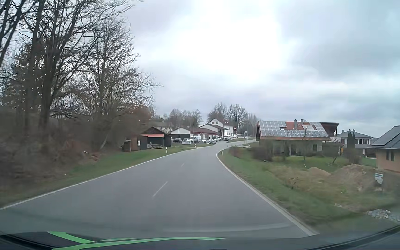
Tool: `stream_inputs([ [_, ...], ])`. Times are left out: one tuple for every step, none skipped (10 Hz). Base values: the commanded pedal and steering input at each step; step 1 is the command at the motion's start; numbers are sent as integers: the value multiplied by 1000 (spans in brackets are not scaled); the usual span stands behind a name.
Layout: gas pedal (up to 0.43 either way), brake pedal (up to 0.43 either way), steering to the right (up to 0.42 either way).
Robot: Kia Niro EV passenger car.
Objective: Follow the waypoints while adhering to traffic rules and regulations
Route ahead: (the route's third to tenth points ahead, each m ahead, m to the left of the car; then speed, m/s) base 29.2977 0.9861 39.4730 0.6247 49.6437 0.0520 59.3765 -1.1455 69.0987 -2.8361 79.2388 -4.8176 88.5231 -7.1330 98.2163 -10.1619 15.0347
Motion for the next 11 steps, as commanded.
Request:
stream_inputs([
  [47, 0, 1],
  [59, 0, 1],
  [59, 0, 1],
  [67, 0, 1],
  [79, 0, 1],
  [79, 0, 1],
  [87, 0, 3],
  [98, 0, 4],
  [110, 0, 9],
  [110, 0, 14],
  [118, 0, 16],
])
